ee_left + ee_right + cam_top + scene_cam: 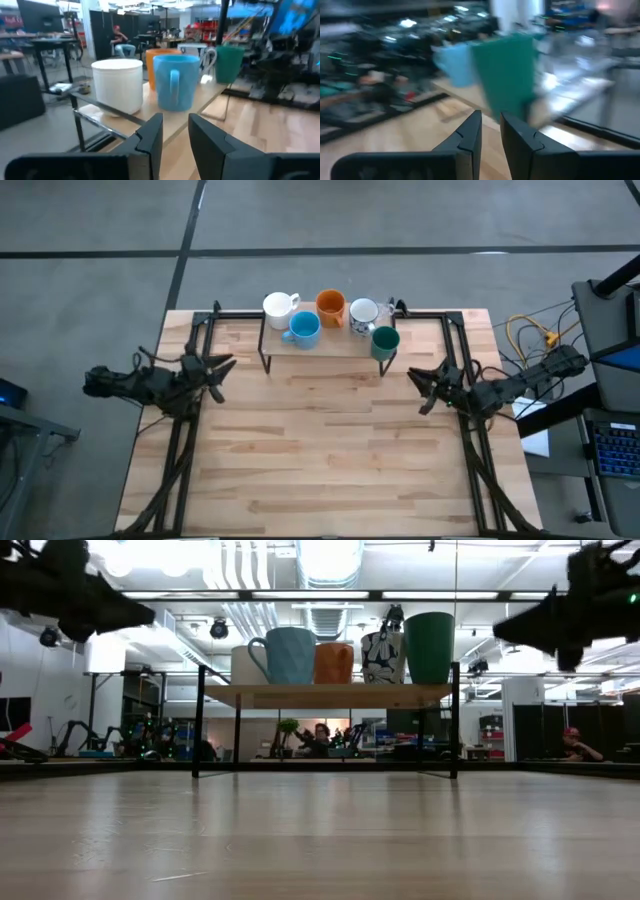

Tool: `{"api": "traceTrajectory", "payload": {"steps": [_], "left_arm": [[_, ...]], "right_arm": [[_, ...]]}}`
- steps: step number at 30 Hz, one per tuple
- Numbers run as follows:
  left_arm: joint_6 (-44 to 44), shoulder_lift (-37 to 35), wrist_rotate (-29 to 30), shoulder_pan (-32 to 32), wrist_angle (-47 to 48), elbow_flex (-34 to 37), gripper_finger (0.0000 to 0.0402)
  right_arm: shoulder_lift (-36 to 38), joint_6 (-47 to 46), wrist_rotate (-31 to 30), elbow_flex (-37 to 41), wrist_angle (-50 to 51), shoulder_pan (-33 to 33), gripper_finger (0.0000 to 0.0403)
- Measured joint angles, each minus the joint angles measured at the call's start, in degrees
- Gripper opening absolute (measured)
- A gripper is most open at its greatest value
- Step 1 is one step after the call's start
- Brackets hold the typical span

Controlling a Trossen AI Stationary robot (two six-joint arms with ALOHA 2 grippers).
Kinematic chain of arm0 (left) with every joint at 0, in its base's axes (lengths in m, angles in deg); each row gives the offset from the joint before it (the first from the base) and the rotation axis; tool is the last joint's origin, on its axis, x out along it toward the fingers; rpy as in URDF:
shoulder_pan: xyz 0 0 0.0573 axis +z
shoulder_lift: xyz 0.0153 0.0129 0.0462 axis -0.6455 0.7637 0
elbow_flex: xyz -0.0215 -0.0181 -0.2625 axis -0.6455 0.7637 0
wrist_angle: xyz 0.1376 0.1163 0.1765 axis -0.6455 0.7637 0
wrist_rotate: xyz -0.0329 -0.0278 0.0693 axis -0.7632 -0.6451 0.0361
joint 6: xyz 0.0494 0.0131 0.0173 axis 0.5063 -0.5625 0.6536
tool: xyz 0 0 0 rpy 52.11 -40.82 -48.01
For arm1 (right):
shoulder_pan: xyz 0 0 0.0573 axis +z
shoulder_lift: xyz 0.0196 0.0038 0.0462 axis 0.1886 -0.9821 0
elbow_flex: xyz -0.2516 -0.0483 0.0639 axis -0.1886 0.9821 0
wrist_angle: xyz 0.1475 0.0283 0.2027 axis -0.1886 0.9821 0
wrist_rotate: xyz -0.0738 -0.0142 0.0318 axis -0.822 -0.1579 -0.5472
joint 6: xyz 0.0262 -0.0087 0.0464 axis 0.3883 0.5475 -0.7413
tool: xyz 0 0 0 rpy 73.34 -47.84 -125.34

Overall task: Stack small to large cups/mugs on shelf
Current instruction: Return to Home Position

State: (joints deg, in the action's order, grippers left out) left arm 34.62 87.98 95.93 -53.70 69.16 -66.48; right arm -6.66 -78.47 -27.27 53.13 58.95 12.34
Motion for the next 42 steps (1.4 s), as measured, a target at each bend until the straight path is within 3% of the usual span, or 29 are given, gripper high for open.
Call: {"api": "traceTrajectory", "payload": {"steps": [6, 10, 14, 20, 33, 42], "left_arm": [[-2.2, -2.4, -3.1, 0.0, 1.5, -0.8, 0.0079], [-3.1, -2.5, -3.2, 0.0, 1.0, -0.1, 0.0079], [-1.6, -2.4, -8.6, 0.0, 0.2, 0.4, 0.0079], [-0.5, -2.5, -17.1, 0.0, -3.7, 5.2, 0.0079], [-0.1, -2.5, -22.9, 0.0, -5.5, 9.3, 0.0079], [1.4, -2.5, -25.8, -0.1, -5.7, 9.6, 0.0079]], "right_arm": [[0.2, 4.8, 15.3, 0.0, -2.6, 0.0, 0.0063], [2.1, 5.1, 16.4, 0.0, -3.0, 0.0, 0.0063], [5.4, 6.1, 17.8, -1.0, 2.2, 0.0, 0.0063], [10.6, 2.4, 29.3, -1.2, 13.4, 0.0, 0.0063], [13.6, -2.2, 33.3, 0.0, 21.4, 0.0, 0.0059], [13.7, 4.3, 38.8, 0.0, 21.5, 0.0, 0.0019]]}}
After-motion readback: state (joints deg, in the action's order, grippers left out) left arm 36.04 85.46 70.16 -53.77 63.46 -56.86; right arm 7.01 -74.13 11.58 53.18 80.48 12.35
